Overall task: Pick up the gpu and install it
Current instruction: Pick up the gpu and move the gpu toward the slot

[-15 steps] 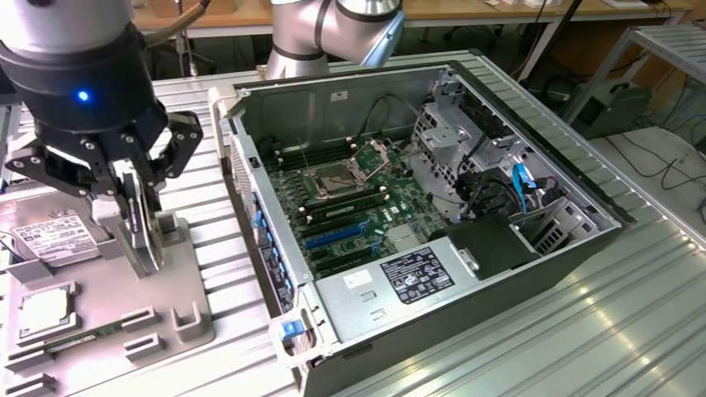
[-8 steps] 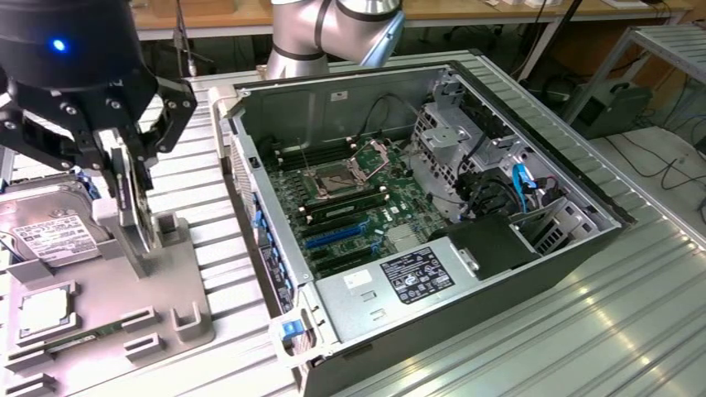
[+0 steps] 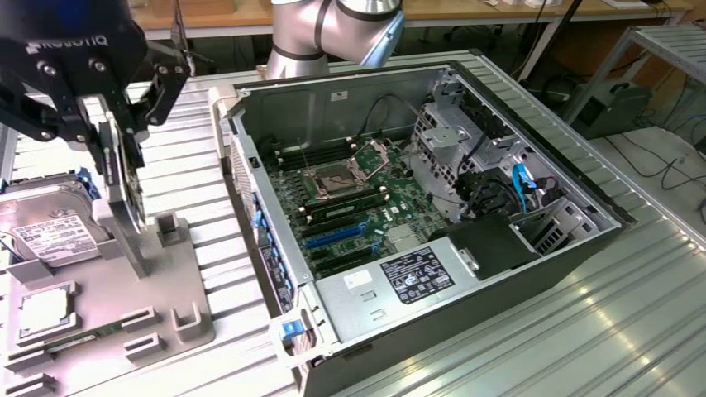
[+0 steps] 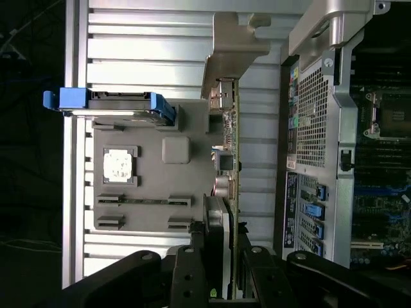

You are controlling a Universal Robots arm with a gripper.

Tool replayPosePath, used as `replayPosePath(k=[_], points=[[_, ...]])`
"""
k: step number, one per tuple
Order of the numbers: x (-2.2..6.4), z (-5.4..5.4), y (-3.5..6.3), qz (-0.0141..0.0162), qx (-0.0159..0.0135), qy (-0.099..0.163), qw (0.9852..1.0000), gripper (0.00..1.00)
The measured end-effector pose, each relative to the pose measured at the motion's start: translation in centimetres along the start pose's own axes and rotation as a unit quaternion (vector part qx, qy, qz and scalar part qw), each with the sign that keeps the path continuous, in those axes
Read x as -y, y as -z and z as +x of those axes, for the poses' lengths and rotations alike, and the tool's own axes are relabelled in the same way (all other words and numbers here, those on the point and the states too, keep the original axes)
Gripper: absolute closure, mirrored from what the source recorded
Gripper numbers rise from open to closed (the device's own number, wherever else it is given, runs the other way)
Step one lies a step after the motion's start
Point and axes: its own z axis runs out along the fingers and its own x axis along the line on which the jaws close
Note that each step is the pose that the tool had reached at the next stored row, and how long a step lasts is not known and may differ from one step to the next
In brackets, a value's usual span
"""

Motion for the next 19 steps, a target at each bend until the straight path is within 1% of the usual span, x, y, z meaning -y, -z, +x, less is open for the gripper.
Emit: replayPosePath(k=[4, 6, 9, 10, 11, 12, 14, 15, 19], points=[[-0.04, 0.1, 1.47, 0.0001, 0.0, 0.0, 1.0, 0.72], [-0.06, 0.1, 1.55, 0.0, 0.0005, 0.0, 1.0, 0.72], [-0.07, 0.1, 1.45, 0.0001, 0.0028, 0.0, 1.0, 0.72], [-0.07, 0.0, 1.4, 0.0002, 0.004, 0.0, 1.0, 0.72], [-0.06, 0.0, 1.37, 0.0003, 0.006, 0.0, 1.0, 0.72], [-0.06, -0.1, 1.37, 0.0004, 0.0104, 0.0, 0.9999, 0.72], [-0.05, -0.3, 1.36, 0.0006, 0.0178, 0.001, 0.9998, 0.72], [-0.05, -0.5, 1.33, 0.0007, 0.0196, 0.001, 0.9998, 0.72], [0.02, -2.5, 1.24, 0.0007, 0.0198, 0.001, 0.9998, 0.72]])
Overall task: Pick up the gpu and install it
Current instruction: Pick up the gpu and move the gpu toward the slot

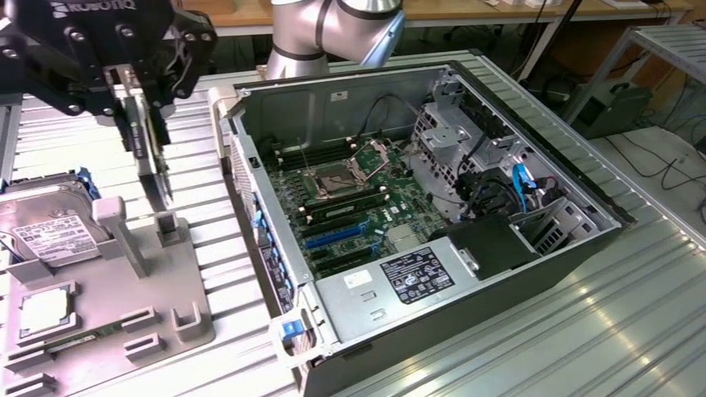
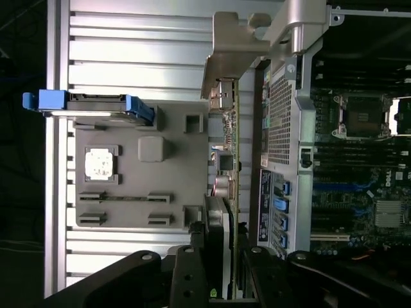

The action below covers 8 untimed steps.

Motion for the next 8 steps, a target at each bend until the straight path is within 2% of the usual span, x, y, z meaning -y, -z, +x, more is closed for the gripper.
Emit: replayPosePath(k=[4, 8], points=[[0.07, -1.8, -0.15, 0.0, 0.0, 0.0, 1.0, 0.72], [0.17, -4.6, -0.27, 0.0, -0.0001, 0.0, 1.0, 0.72]])
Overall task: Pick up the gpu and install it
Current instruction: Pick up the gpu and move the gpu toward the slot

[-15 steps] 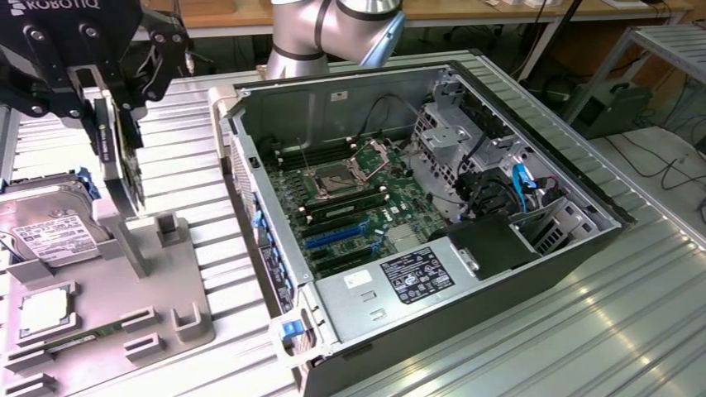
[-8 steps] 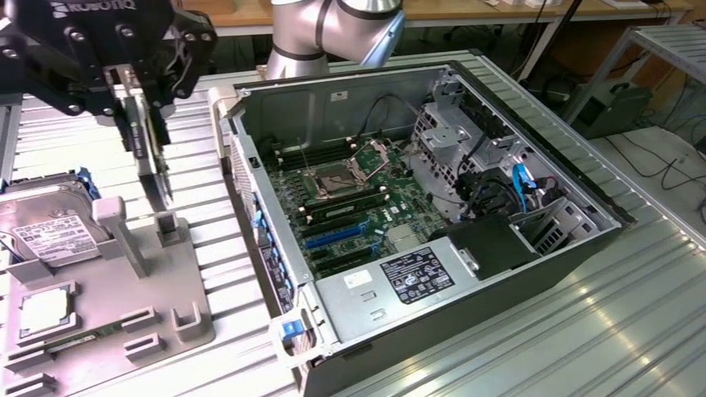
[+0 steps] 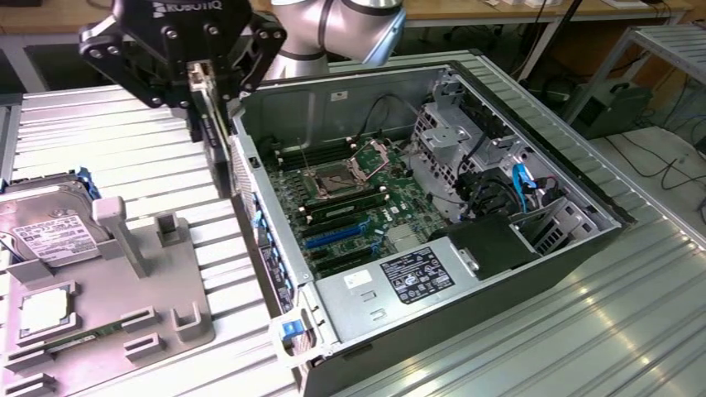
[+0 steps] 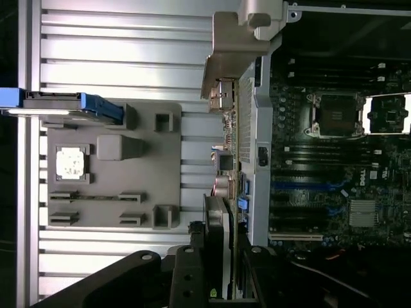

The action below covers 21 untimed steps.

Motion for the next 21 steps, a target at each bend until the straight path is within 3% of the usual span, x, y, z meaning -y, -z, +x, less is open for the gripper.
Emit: replayPosePath(k=[9, 17, 21], points=[[0.14, -3.4, -0.58, -0.0005, -0.0004, 0.0, 1.0, 0.72], [0.1, -4.7, -0.95, -0.0006, -0.0001, -0.008, 1.0, 0.72], [0.1, -5.4, -0.97, -0.0008, -0.0004, 0.003, 1.0, 0.72]])
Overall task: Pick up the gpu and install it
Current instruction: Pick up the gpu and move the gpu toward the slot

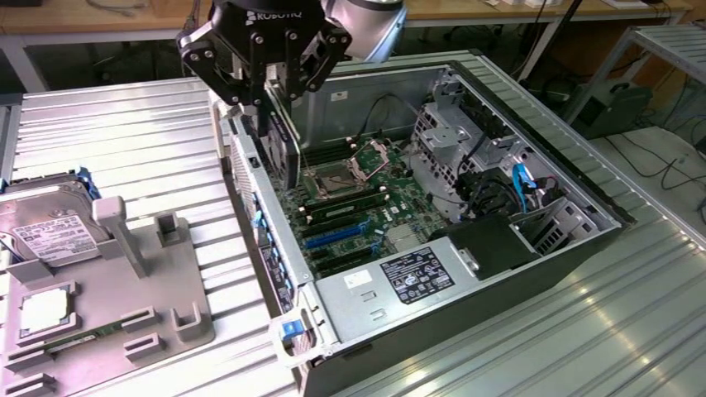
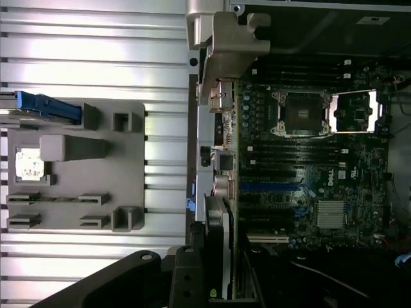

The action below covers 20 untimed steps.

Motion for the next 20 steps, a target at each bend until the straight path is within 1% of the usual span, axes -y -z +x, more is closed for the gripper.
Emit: replayPosePath(k=[2, 4, 15, 16, 18, 19, 20], points=[[0.01, -0.4, -0.02, -0.0001, -0.0002, 0.005, 1.0, 0.72], [0.02, -1.0, -0.08, -0.0001, -0.0003, 0.007, 1.0, 0.72], [0.11, -6.1, -0.47, 0.0001, -0.0003, 0.007, 1.0, 0.72], [0.07, -6.5, -0.49, 0.0008, -0.0003, 0.007, 1.0, 0.72], [-0.02, -7.4, -0.55, 0.0046, -0.0005, 0.007, 1.0, 0.72], [-0.06, -7.9, -0.58, 0.006, -0.0005, 0.007, 1.0, 0.72], [-0.12, -8.2, -0.61, 0.0082, -0.0006, 0.007, 0.9999, 0.72]])
